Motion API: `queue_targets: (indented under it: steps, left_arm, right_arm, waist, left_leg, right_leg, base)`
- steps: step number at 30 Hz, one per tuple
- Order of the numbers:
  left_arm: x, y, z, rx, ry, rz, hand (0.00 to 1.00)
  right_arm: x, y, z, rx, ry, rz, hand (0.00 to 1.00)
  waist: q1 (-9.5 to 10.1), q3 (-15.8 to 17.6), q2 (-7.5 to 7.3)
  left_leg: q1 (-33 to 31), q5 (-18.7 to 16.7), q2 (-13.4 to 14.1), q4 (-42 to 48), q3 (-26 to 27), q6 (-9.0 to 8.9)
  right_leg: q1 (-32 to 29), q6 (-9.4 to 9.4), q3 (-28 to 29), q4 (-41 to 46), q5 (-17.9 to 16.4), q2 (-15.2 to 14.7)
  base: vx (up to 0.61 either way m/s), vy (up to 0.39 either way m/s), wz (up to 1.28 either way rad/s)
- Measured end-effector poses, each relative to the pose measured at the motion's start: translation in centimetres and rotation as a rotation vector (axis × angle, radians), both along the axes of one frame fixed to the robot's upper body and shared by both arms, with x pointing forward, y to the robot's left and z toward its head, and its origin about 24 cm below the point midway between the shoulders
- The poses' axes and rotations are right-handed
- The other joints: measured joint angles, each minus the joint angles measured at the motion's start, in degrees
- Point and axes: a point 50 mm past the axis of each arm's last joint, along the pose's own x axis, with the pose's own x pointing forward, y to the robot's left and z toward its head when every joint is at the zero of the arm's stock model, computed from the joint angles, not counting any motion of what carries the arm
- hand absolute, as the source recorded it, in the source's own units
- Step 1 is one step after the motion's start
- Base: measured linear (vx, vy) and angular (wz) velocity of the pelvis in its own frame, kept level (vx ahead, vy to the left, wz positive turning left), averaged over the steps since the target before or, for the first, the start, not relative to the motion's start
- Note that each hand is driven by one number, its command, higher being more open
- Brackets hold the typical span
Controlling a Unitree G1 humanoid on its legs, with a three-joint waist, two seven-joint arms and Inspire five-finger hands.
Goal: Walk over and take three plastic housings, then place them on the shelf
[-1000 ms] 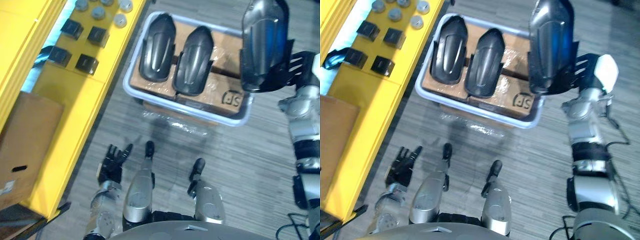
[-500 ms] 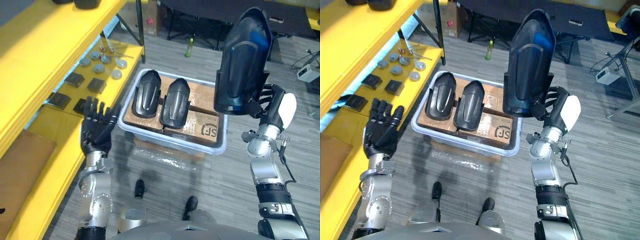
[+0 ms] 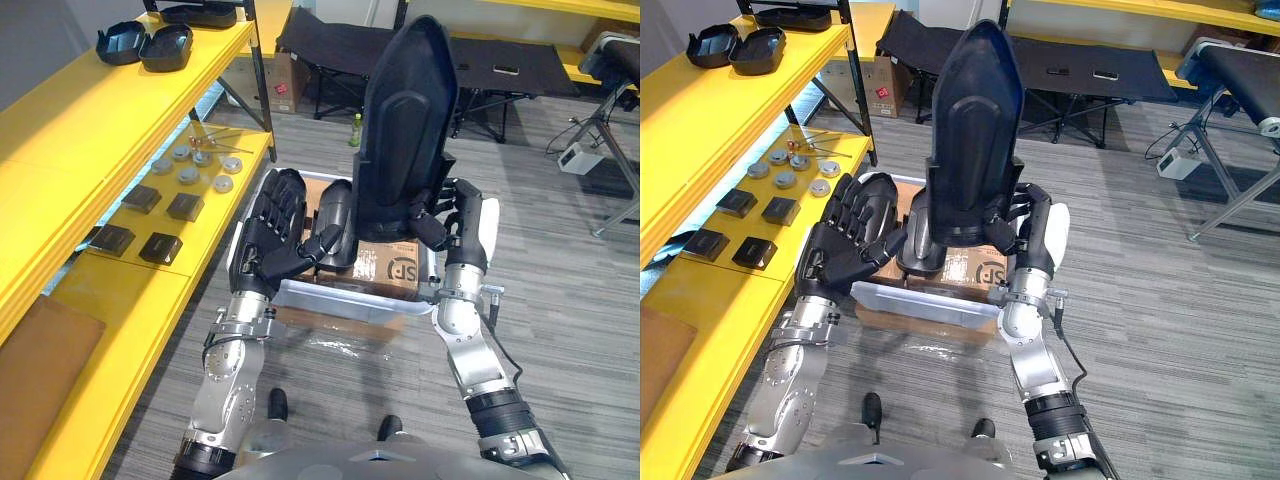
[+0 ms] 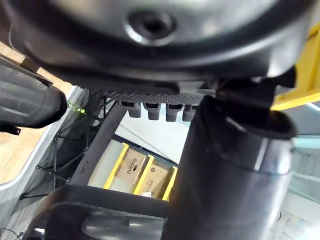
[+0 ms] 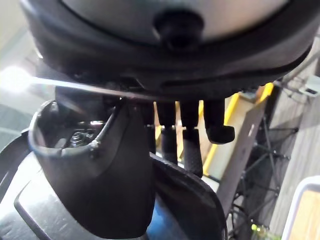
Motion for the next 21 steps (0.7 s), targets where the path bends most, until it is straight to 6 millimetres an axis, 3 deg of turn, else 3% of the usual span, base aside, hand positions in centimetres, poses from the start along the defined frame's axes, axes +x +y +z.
queue_targets:
  steps: [12, 21]
  left_arm:
    - [-0.3, -1.7, -0.5, 0.057, 0.037, -0.087, 1.0]
    - [-0.3, -1.7, -1.0, 0.022, 0.088, -0.101, 1.0]
  right_arm:
    - [-0.8, 4.5, -1.7, 0.014, 0.082, 0.204, 0.0]
    - [-1.0, 5.0, -2.5, 0.029, 0.125, 0.232, 0.0]
  waist:
    - [-0.88, -2.58, 0.33]
    - [-0.9, -4.38, 0.58]
  left_leg:
    - [0.61, -0.16, -0.04, -0.11, 0.29, -0.13]
    - [0.61, -0.26, -0.03, -0.11, 0.26, -0.22]
  right_leg:
    - [0.22, -0.26, 0.14, -0.09, -0.09, -0.05]
    - [0.19, -0.59, 0.1, -0.5, -0.31, 0.01]
  base:
    - [-0.01, -0.004, -0.01]
    - [-0.02, -0.004, 0.0]
